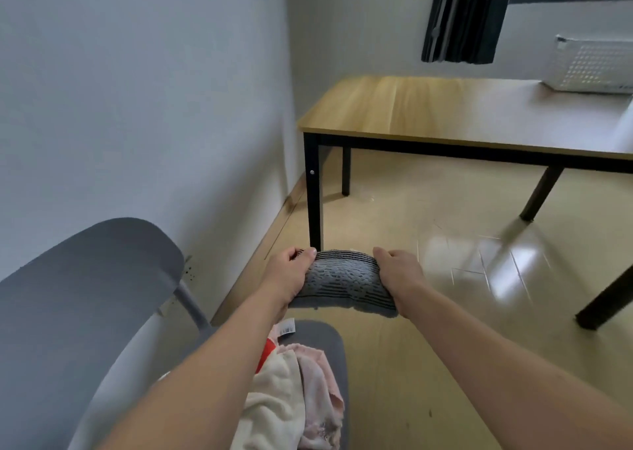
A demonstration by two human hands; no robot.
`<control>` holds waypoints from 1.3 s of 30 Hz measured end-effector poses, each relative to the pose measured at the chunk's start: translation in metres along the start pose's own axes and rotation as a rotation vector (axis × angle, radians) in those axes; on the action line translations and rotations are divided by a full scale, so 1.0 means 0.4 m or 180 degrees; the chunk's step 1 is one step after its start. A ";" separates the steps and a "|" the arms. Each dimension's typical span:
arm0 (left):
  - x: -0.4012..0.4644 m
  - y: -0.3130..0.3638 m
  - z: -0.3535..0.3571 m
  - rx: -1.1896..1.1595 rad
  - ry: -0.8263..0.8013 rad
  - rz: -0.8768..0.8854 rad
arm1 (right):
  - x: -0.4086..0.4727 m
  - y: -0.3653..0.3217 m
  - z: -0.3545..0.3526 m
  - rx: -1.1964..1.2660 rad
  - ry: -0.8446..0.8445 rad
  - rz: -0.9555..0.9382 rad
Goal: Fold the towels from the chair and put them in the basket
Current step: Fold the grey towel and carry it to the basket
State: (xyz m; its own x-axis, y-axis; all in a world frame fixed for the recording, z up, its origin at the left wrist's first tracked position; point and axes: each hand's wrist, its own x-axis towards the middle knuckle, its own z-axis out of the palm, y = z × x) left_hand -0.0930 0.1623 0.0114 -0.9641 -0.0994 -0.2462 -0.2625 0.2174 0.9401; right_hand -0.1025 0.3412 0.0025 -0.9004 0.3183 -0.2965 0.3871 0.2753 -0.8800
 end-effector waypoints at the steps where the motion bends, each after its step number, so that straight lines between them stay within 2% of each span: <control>1: -0.006 0.068 -0.010 0.0087 -0.0034 0.0037 | -0.010 -0.063 -0.032 -0.0066 0.0005 -0.0011; 6: -0.110 0.487 -0.079 0.0493 -0.0041 0.0476 | -0.145 -0.446 -0.246 -0.0004 -0.0051 -0.0051; 9: -0.214 0.718 -0.105 0.0698 -0.0003 0.0729 | -0.272 -0.623 -0.408 0.0328 -0.0639 0.0393; 12: -0.298 0.893 -0.110 0.0893 -0.0022 0.1003 | -0.379 -0.729 -0.560 0.0679 -0.1314 0.0621; 18: -0.418 1.074 0.016 0.0454 0.0319 0.1103 | -0.415 -0.773 -0.790 0.1265 -0.1746 0.0523; 25: -0.486 1.149 0.357 -0.0350 0.0357 0.0741 | -0.278 -0.761 -1.081 0.1336 -0.1107 0.0135; 28: -0.466 1.201 0.464 -0.0503 0.0106 0.0178 | -0.213 -0.748 -1.184 0.1413 -0.1065 0.0055; 31: -0.432 1.263 0.514 -0.1228 -0.0460 -0.0513 | -0.139 -0.759 -1.251 0.1385 -0.1133 -0.0023; 33: -0.397 1.287 0.549 -0.1368 -0.0694 -0.0584 | -0.080 -0.777 -1.285 0.1367 -0.1163 -0.0119; 39: -0.259 1.393 0.769 -0.0919 -0.0951 -0.0369 | 0.092 -0.781 -1.460 0.1468 -0.0814 -0.0278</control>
State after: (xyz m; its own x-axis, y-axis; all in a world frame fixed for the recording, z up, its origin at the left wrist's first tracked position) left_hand -0.1515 0.5924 0.4883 -0.9092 0.1875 -0.3718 -0.3889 -0.0634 0.9191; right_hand -0.1409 0.7969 0.4833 -0.9673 0.0650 -0.2451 0.2329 -0.1548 -0.9601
